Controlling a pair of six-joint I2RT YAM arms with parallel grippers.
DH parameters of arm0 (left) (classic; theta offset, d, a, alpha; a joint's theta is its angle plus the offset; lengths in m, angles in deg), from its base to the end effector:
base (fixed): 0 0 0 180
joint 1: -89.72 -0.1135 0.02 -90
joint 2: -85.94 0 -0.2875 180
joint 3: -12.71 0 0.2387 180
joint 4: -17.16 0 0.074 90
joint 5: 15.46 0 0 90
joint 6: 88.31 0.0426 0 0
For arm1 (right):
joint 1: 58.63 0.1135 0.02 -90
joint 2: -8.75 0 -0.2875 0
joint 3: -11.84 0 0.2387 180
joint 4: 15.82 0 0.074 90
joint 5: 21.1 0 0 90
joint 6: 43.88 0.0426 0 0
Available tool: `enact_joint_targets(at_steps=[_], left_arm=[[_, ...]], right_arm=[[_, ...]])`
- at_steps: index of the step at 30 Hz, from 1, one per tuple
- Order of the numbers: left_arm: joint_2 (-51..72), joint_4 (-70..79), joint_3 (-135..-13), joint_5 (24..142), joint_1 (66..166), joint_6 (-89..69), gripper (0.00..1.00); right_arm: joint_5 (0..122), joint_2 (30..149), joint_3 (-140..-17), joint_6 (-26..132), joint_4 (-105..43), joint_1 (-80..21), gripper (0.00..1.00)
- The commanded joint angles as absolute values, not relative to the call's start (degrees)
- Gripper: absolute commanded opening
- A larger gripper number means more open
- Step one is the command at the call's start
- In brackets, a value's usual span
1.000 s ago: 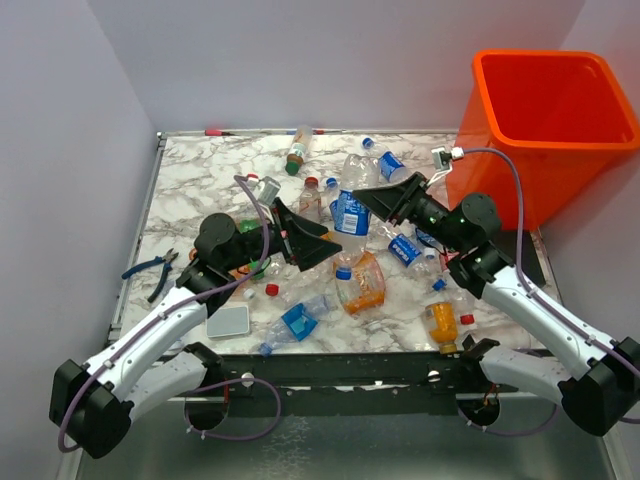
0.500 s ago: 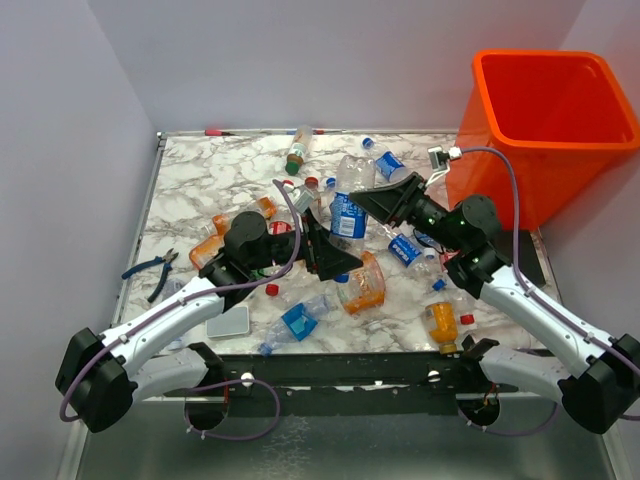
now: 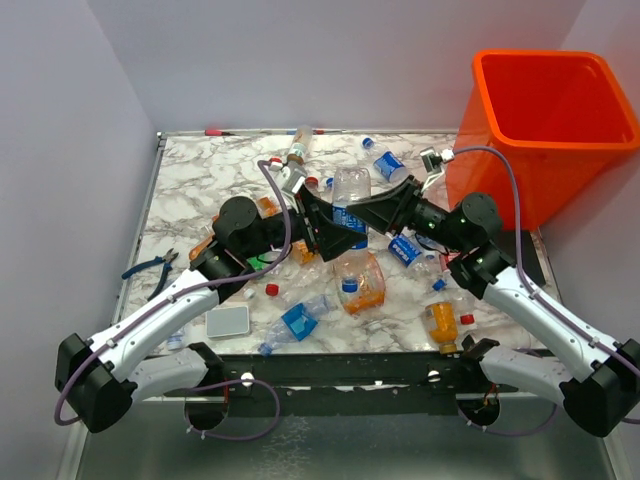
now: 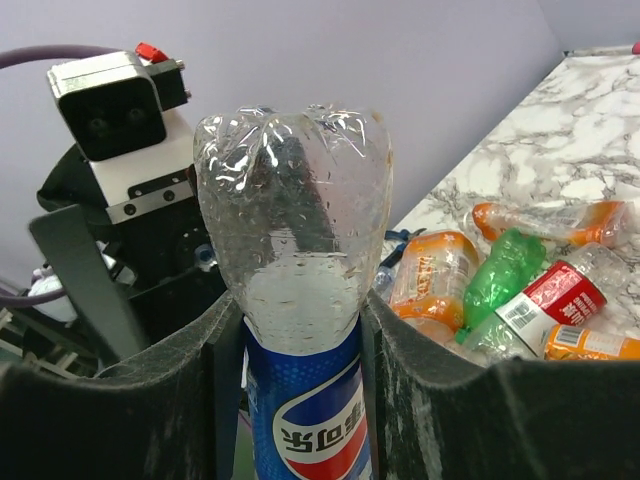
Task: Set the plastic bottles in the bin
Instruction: Pick up the plastic bottle at the center of the board.
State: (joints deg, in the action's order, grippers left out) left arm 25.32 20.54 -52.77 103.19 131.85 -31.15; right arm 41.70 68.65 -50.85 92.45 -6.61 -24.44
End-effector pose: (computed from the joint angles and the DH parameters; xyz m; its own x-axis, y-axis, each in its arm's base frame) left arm 0.1547 -0.1674 0.4002 -0.4208 -0.2611 -0.8688 0.8479 0.2272 -0.4790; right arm 0.1741 0.1418 0.3971 -0.5103 0.4311 -0.7442 -0.7249 0.2500 0.6419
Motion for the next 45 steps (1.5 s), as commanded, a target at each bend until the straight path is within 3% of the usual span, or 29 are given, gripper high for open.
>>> enact_joint_targets(at_steps=[1, 5, 10, 12, 13, 17, 21, 27, 32, 38, 45], left_arm=[[22.75, 19.22, -54.70, 103.99, 131.95, -29.95, 0.79], [21.32, 19.34, -54.94, 105.92, 131.97, -30.59, 0.59], [20.27, 20.57, -54.99, 107.41, 131.95, -31.96, 0.60], [20.18, 21.97, -54.67, 107.89, 132.04, -32.66, 0.52], [20.18, 22.83, -54.41, 108.08, 131.99, -33.09, 0.46], [21.23, 25.45, -53.87, 107.20, 132.03, -33.70, 0.29], [22.69, 27.24, -53.63, 104.62, 132.04, -34.39, 0.16], [27.63, 31.49, -51.38, 91.23, 131.94, -38.17, 0.07], [33.26, 42.06, -44.46, 73.05, 131.99, -47.61, 0.01], [34.43, 53.85, -37.18, 58.57, 131.93, -62.87, 0.00], [32.96, 55.86, -35.16, 52.43, 131.99, -73.31, 0.00]], right_arm=[[38.04, 66.89, -53.79, 88.60, -10.59, -24.02, 0.35], [37.33, 66.42, -55.16, 87.05, -13.15, -24.00, 0.36], [36.20, 66.53, -56.03, 87.55, -13.40, -24.00, 0.37], [35.70, 66.74, -55.91, 88.51, -12.41, -24.00, 0.38], [35.48, 66.77, -55.88, 88.99, -12.06, -24.00, 0.43], [36.26, 65.83, -56.88, 89.33, -14.27, -24.01, 0.79], [40.64, 62.27, -58.45, 86.82, -20.30, -24.00, 0.99], [46.22, 53.28, -57.80, 78.51, -31.75, -24.00, 1.00], [44.45, 50.59, -52.72, 79.36, -33.36, -24.02, 0.88], [41.86, 51.63, -44.24, 89.79, -14.77, -24.05, 0.86], [46.12, 57.31, -40.16, 97.18, 5.75, -23.13, 0.83]])
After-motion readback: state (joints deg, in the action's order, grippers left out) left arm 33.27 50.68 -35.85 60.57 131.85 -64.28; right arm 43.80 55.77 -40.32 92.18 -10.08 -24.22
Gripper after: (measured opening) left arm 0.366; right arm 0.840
